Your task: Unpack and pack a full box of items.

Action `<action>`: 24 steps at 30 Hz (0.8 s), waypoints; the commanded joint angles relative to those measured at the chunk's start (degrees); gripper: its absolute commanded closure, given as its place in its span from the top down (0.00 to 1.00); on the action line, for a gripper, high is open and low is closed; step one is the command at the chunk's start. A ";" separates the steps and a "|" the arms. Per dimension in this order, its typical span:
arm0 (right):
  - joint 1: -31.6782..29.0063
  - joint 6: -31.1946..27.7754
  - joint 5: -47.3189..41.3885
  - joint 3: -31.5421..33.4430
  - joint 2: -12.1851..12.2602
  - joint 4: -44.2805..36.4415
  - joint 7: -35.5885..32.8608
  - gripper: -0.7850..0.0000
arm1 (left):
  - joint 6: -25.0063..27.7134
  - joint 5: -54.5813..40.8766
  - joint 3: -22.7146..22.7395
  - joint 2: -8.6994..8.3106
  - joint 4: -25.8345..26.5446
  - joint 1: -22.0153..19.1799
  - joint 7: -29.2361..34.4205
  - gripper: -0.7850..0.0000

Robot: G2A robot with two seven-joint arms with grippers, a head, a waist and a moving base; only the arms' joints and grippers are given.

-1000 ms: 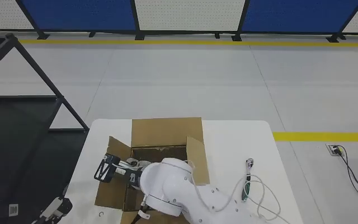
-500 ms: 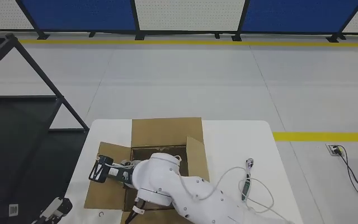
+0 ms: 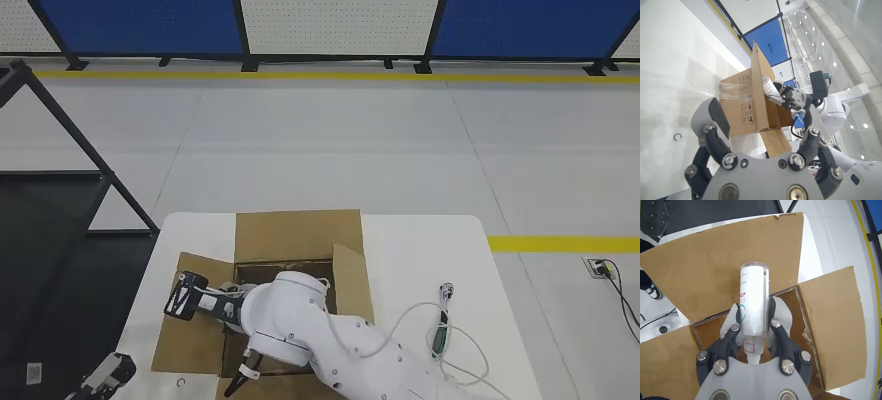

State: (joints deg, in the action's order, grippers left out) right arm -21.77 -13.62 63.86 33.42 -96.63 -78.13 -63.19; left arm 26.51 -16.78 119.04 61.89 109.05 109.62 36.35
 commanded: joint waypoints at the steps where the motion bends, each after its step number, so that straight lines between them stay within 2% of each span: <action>1: -0.59 -0.23 0.38 0.66 0.18 -0.50 -0.23 0.00 | 0.57 0.94 -0.98 -0.01 -0.45 -0.53 0.55 1.00; 3: -1.31 -0.51 0.92 1.44 0.40 -1.17 -0.47 0.00 | 1.39 2.57 -1.18 0.13 -1.16 -1.16 -1.77 1.00; 10: -3.14 -1.33 2.38 3.37 0.92 -3.09 -0.82 0.00 | 1.24 2.57 -1.23 0.13 -1.15 -1.21 -1.86 1.00; 12: -3.63 -1.90 2.47 3.93 1.02 -3.39 -0.91 0.00 | -0.31 2.60 -1.45 0.11 -0.84 -1.64 -1.72 1.00; 24: -3.97 -3.51 1.40 4.90 0.57 -1.49 -0.51 0.00 | 1.35 4.69 -3.96 0.16 3.59 -0.15 2.22 1.00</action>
State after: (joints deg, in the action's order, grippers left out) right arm -25.73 -17.14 65.27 38.27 -96.00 -79.75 -63.76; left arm 27.68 -11.70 115.07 62.04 112.35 109.20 38.28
